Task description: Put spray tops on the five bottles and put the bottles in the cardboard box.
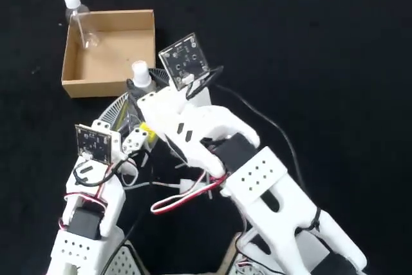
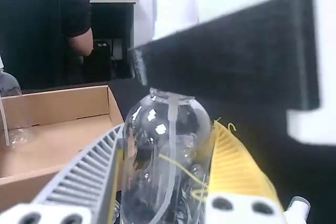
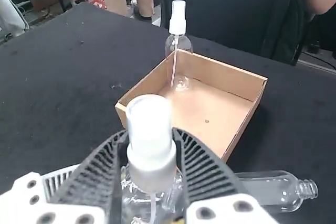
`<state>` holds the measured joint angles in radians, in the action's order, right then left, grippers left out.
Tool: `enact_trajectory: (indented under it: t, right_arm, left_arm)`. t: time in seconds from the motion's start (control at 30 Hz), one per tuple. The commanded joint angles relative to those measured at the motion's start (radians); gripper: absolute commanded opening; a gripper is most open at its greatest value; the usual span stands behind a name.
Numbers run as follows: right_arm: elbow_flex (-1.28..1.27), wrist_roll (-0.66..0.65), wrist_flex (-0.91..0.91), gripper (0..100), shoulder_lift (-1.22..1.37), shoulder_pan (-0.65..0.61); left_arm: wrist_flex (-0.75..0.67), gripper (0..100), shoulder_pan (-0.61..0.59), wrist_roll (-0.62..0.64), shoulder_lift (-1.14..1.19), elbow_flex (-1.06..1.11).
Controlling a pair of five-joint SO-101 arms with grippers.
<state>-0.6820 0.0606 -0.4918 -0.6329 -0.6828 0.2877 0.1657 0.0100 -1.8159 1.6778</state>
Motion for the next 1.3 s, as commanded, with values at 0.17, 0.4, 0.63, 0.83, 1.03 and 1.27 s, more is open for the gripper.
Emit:
enact_trajectory:
  t: [0.17, 0.4, 0.63, 0.83, 1.03, 1.27]
  right_arm:
    - [0.015, -0.008, -0.044, 2.4, -0.028, -0.009]
    - [0.016, -0.008, -0.095, 17.2, -0.030, -0.009]
    - [0.062, -0.009, -0.109, 15.5, -0.031, -0.005]
    - [0.171, -0.009, -0.250, 15.5, -0.133, -0.008]
    - [0.170, -0.005, -0.275, 15.5, -0.255, 0.011]
    - [0.202, -0.002, -0.166, 15.5, -0.240, 0.084]
  left_arm:
    - [-0.028, 9, 0.007, 0.011, -0.009, 0.021]
    - [-0.026, 9, 0.008, 0.011, -0.009, 0.021]
    - [-0.028, 9, 0.005, 0.011, -0.009, 0.021]
    - [-0.028, 9, 0.002, 0.011, -0.009, 0.021]
    - [-0.028, 9, 0.005, 0.011, -0.009, 0.021]
    - [-0.028, 9, 0.008, 0.011, -0.009, 0.021]
